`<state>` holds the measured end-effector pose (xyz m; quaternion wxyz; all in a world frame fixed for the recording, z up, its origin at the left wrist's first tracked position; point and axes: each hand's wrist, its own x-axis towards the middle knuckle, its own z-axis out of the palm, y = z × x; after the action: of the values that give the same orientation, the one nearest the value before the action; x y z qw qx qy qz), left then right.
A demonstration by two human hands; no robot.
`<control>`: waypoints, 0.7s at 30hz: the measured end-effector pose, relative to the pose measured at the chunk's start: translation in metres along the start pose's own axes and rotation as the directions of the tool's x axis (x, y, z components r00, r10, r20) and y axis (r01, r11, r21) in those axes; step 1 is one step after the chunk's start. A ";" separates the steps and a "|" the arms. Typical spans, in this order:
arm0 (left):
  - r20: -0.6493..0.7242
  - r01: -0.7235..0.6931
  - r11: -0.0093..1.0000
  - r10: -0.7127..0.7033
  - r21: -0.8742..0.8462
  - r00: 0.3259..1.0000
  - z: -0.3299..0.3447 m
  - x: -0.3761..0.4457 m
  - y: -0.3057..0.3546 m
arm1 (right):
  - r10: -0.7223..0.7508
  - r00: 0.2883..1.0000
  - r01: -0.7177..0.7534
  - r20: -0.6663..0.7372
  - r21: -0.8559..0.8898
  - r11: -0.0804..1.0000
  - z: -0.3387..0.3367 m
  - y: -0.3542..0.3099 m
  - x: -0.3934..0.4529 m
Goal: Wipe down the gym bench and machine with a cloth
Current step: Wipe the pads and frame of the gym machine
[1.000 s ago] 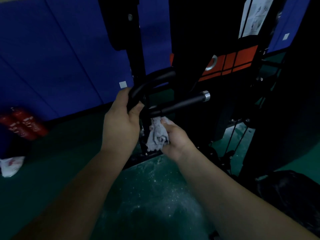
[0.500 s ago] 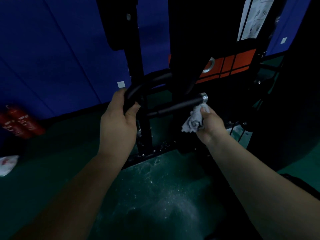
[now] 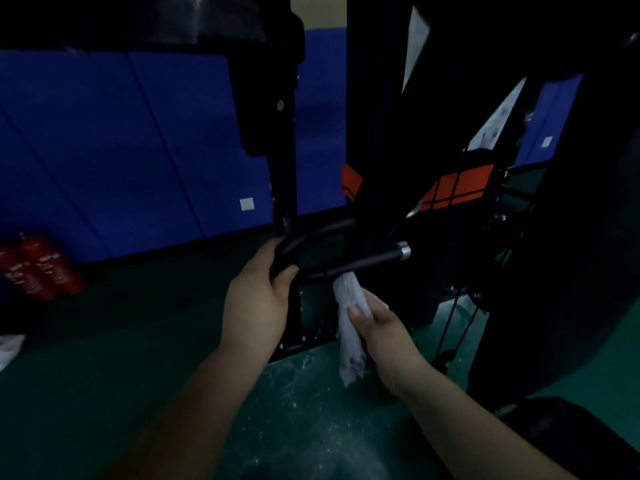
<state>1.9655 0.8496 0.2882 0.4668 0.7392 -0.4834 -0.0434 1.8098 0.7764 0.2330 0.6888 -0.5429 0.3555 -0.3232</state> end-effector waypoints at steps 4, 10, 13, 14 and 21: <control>0.062 0.134 0.991 -0.134 0.005 0.989 -0.014 -0.014 0.013 | -0.068 0.995 0.064 -0.072 -0.052 0.997 0.005 -0.011 -0.030; 0.067 0.225 0.962 -0.217 -0.154 0.974 -0.020 -0.043 0.055 | -0.157 0.970 0.132 -0.187 -0.141 0.981 0.021 -0.037 -0.065; 0.203 0.274 0.917 -0.220 -0.291 0.954 -0.026 -0.047 0.076 | -0.233 0.951 0.189 -0.205 -0.210 0.959 0.031 -0.054 -0.078; 0.229 0.292 0.894 -0.222 -0.340 0.948 -0.029 -0.047 0.082 | -0.250 0.944 0.205 -0.214 -0.213 0.955 0.035 -0.061 -0.082; 0.377 0.406 0.673 -0.199 -0.618 0.904 -0.066 -0.048 0.122 | -0.317 0.931 0.297 -0.182 -0.128 0.946 0.059 -0.109 -0.106</control>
<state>1.8916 0.9169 0.3955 0.6189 0.5711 -0.3627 -0.3992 1.7963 0.8731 0.3635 0.5630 -0.5898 0.3491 -0.4618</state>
